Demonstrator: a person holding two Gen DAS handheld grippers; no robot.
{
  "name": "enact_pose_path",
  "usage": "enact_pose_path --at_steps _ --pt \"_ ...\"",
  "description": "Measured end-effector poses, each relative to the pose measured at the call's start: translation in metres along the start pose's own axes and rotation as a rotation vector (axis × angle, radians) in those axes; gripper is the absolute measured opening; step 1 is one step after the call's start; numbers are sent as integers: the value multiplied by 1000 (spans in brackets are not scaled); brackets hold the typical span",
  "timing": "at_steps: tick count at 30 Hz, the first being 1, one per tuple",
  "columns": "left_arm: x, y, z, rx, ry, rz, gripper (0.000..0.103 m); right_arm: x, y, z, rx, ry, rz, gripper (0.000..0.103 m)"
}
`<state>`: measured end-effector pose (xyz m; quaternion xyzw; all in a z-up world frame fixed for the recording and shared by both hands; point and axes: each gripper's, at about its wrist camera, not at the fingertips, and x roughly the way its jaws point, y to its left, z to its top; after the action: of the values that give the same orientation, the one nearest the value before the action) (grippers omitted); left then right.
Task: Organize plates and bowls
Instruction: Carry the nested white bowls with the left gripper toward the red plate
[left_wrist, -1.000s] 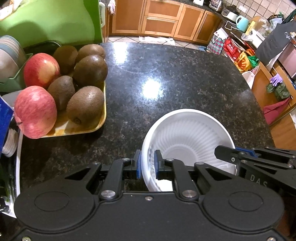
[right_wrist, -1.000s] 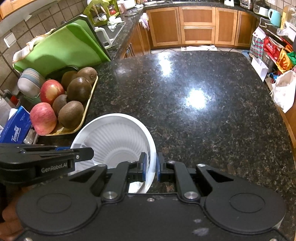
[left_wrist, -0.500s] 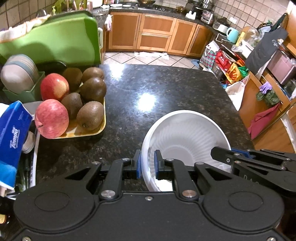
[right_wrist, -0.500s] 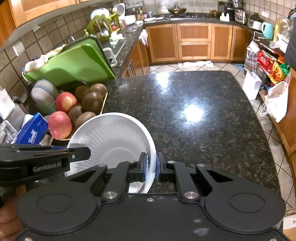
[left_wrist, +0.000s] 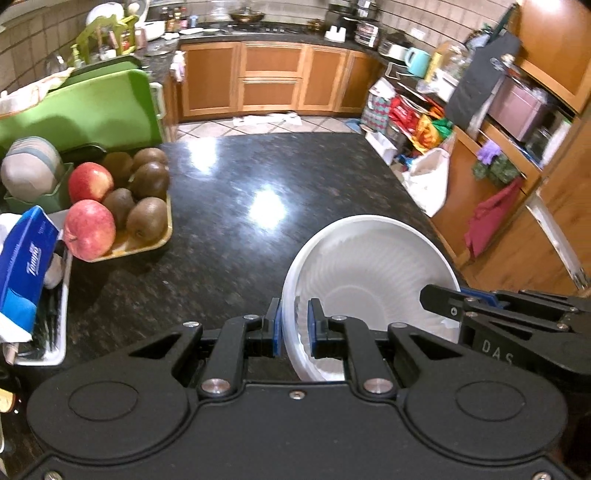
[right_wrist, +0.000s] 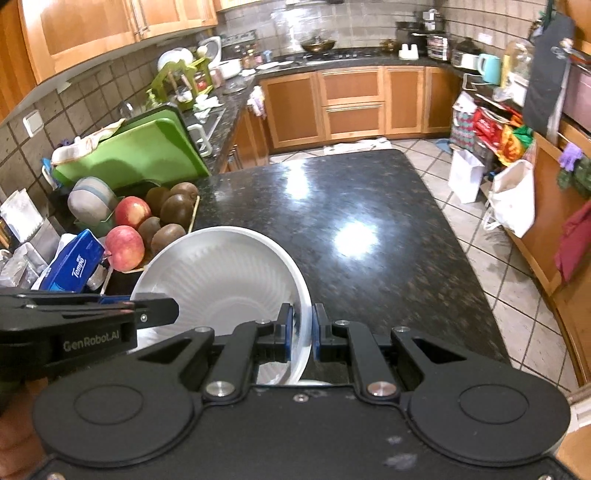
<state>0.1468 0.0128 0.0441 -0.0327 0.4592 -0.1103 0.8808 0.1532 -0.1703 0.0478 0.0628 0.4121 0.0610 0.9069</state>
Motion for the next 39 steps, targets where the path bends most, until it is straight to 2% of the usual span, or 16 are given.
enact_pose_path --at_steps 10,18,29,39 --pt "-5 -31 -28 59 44 -54 18 -28 -22 -43 77 24 -64 13" --pt "2 -44 -50 75 102 -48 18 -33 -30 -66 112 59 -79 13" --pt "15 -48 -63 59 142 -27 18 -26 -38 -73 110 84 -73 13" --pt "25 -48 -62 51 162 -19 18 -13 -43 -74 104 110 -67 13"
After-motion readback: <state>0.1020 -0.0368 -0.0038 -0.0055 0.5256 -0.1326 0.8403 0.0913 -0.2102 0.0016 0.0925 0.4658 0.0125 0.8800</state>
